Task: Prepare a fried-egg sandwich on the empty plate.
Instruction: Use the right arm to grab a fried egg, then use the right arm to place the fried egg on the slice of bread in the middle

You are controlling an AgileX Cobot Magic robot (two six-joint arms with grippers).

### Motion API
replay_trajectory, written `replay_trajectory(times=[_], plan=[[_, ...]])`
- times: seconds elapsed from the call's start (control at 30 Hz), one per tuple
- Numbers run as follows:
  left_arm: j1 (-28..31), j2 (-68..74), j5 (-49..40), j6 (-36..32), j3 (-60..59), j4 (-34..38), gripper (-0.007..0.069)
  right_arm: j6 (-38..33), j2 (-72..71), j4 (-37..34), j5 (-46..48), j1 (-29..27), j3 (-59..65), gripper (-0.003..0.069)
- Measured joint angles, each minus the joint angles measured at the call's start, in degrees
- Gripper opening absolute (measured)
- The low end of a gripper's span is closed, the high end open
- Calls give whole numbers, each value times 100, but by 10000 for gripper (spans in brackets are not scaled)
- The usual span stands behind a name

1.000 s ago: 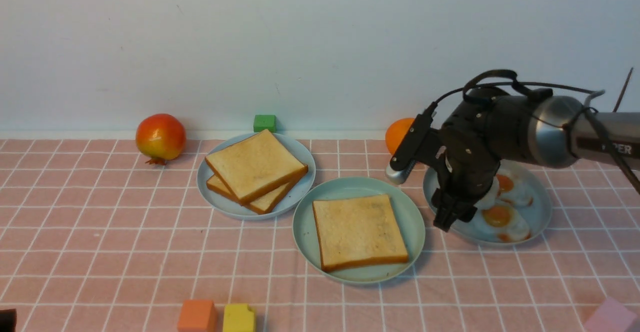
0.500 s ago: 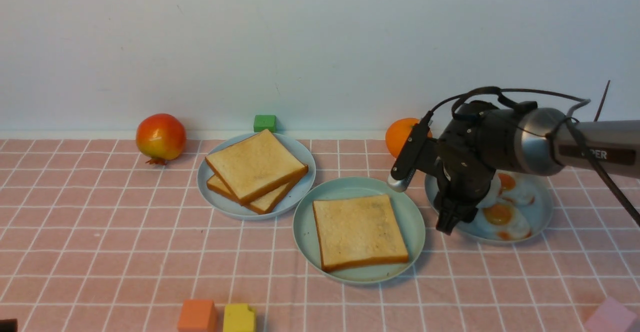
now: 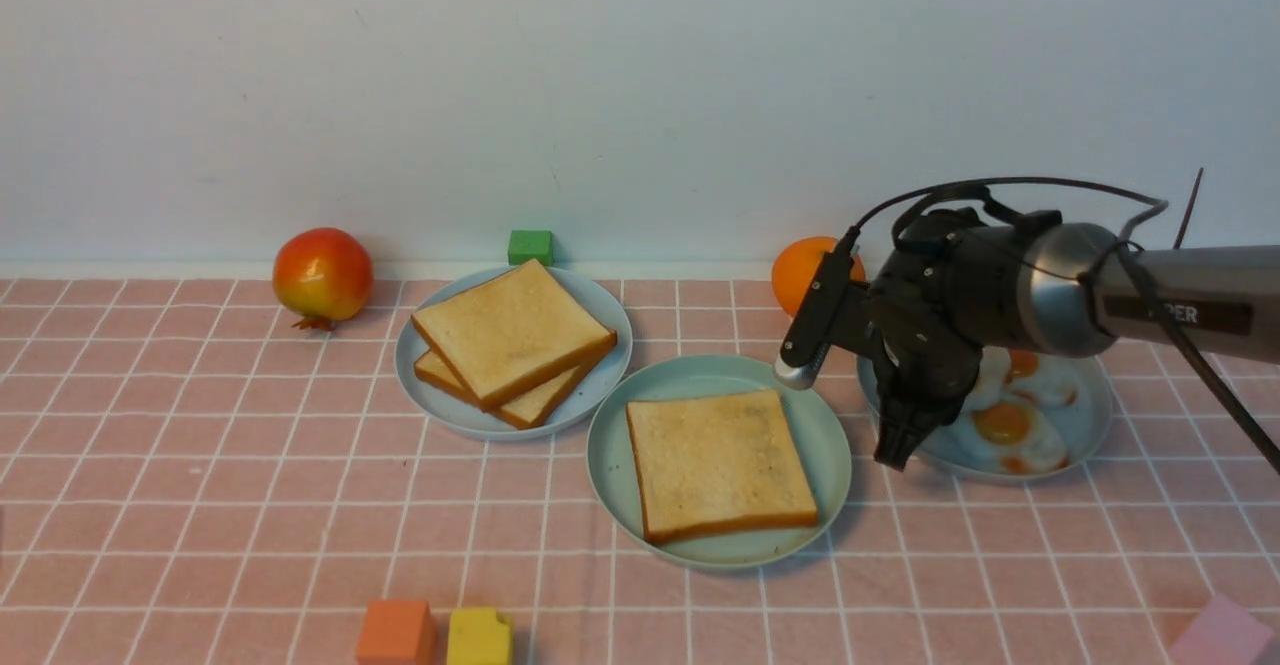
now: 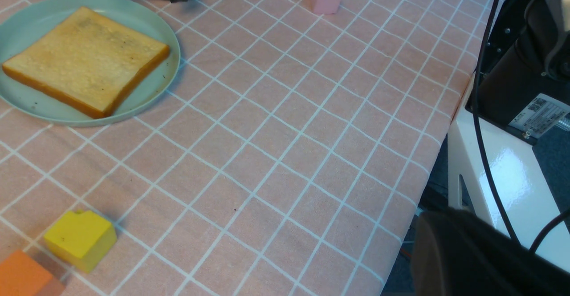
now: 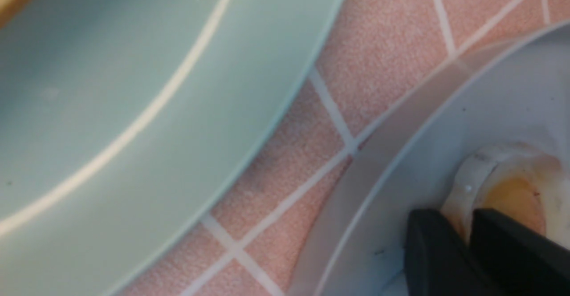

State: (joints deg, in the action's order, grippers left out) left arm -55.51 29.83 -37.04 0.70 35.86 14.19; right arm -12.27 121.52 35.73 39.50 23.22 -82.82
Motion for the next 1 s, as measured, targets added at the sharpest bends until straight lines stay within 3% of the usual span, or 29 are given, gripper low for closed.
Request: replay_trajectory(times=[0.6,0.73,0.93,1.0], plan=[[0,0,-261,8,-1,-15,12,724,-1117,-148,1017,174,33,85],[0,0,-298,386,-1,-195,12,746,-1433,-496,1238,221,43,85],[0,0,-375,1225,-1,-788,12,754,-1993,-665,1479,867,43,85],[0,0,-406,1456,-1,-1049,12,818,-2172,-660,1491,1489,43,85]])
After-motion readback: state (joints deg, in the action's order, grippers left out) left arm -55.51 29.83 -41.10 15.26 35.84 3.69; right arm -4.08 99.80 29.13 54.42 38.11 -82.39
